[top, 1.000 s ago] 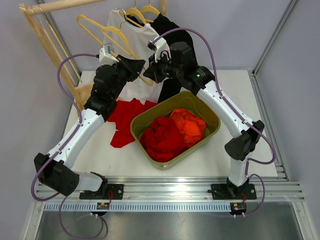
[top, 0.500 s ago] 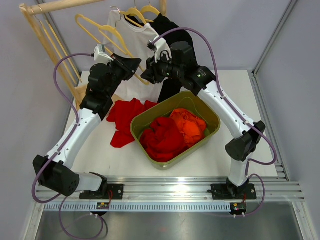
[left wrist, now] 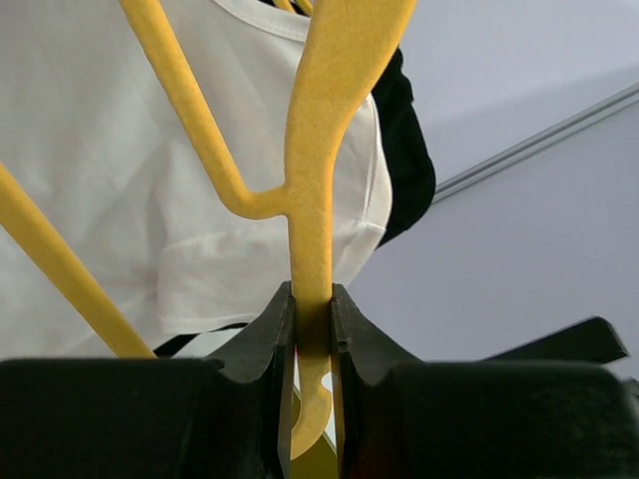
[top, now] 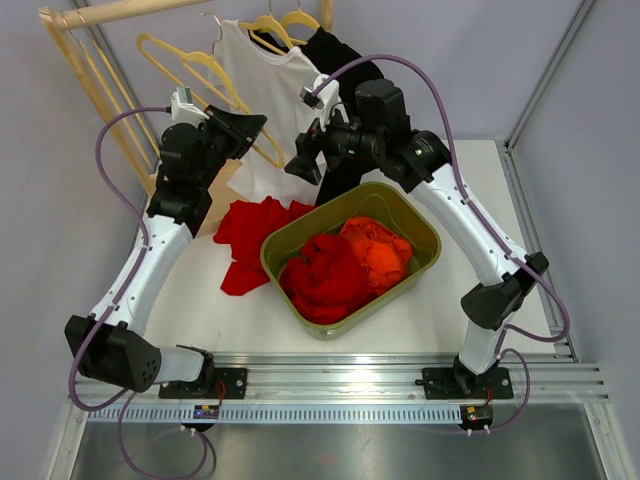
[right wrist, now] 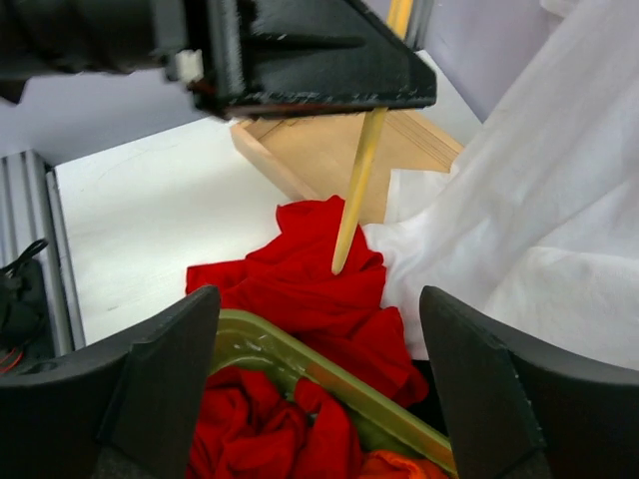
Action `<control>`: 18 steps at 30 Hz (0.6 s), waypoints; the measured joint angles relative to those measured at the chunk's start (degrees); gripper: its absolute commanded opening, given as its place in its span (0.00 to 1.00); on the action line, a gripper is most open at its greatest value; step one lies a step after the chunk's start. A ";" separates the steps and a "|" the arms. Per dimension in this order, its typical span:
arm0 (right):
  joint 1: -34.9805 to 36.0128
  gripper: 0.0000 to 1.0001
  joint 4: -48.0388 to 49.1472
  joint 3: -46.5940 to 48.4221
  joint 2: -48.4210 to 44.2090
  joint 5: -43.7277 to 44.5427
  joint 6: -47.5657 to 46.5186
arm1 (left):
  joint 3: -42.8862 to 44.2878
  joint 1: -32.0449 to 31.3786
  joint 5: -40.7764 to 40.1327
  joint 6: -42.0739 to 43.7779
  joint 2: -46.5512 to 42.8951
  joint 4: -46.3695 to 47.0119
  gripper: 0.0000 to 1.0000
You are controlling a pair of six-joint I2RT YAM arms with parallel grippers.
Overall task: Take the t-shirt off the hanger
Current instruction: Pass the hanger from the right arm to the left, then hang the hanger back to the clothesline with the left arm
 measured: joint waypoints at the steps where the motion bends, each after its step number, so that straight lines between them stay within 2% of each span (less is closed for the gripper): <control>1: -0.22 0.90 -0.79 0.07 -0.55 -0.92 -1.05 | 0.00 0.55 0.46 -0.20 0.07 -0.17 0.06; 10: -5.01 0.91 -2.56 -0.68 -4.44 -6.32 -3.91 | 2.78 4.02 3.69 -1.57 1.46 -0.79 0.06; 18: -7.48 0.92 -2.36 -6.71 -6.86 -9.29 -3.76 | 6.62 7.93 6.54 -4.39 3.65 -0.79 0.06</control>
